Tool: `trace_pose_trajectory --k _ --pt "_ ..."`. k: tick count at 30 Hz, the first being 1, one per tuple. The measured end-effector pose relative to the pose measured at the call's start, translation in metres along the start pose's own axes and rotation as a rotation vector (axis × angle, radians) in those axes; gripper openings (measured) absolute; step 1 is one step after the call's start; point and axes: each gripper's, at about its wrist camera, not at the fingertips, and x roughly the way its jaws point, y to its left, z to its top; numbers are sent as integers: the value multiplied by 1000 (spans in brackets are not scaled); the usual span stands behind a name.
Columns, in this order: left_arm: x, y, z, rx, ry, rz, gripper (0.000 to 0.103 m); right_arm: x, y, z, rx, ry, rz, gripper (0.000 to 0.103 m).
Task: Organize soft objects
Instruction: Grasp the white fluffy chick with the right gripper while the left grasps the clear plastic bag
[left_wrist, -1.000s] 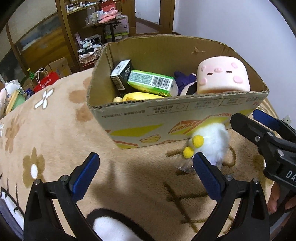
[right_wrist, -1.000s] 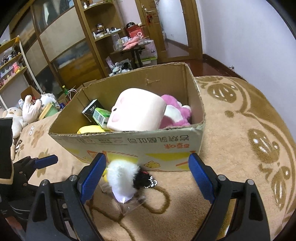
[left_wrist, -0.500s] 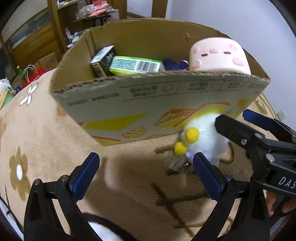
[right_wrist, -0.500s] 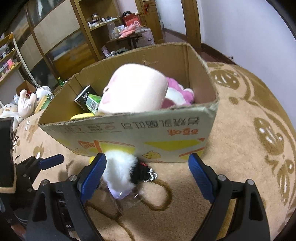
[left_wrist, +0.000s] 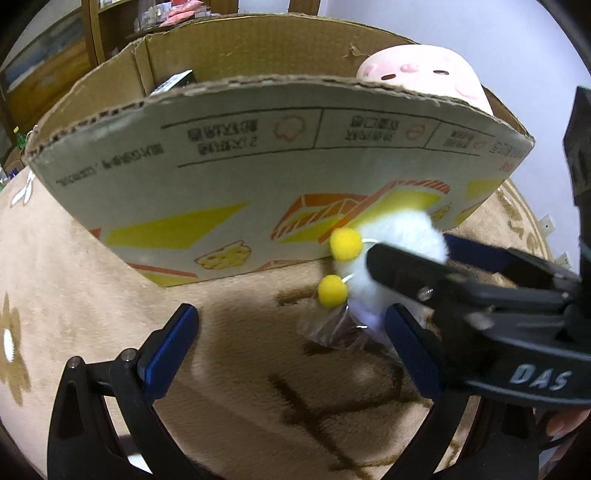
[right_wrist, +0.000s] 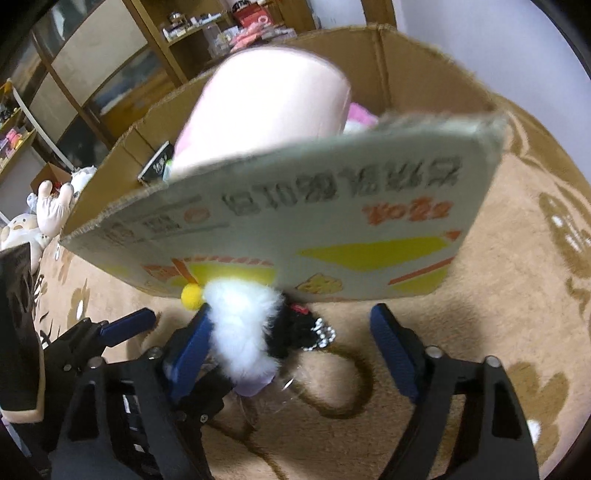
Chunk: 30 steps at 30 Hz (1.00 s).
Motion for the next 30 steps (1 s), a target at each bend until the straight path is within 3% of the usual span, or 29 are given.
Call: trace_pose_trajectory --k 6,10,17,25,30 --pt "4 1 -3 17 3 -33 100 6 0 -1 6 -10 -17 74" --pt "2 -10 -9 22 13 -71 100 6 -4 -1 17 2 -26 53" --pt "2 -27 -8 48 16 -125 100 2 -10 -4 39 9 -3 47" --pt "8 -47 -8 130 10 -114 99 -1 -11 -12 15 30 -18 41" --pt "21 -63 -11 196 21 -70 99 -5 -20 -16 53 30 1 41"
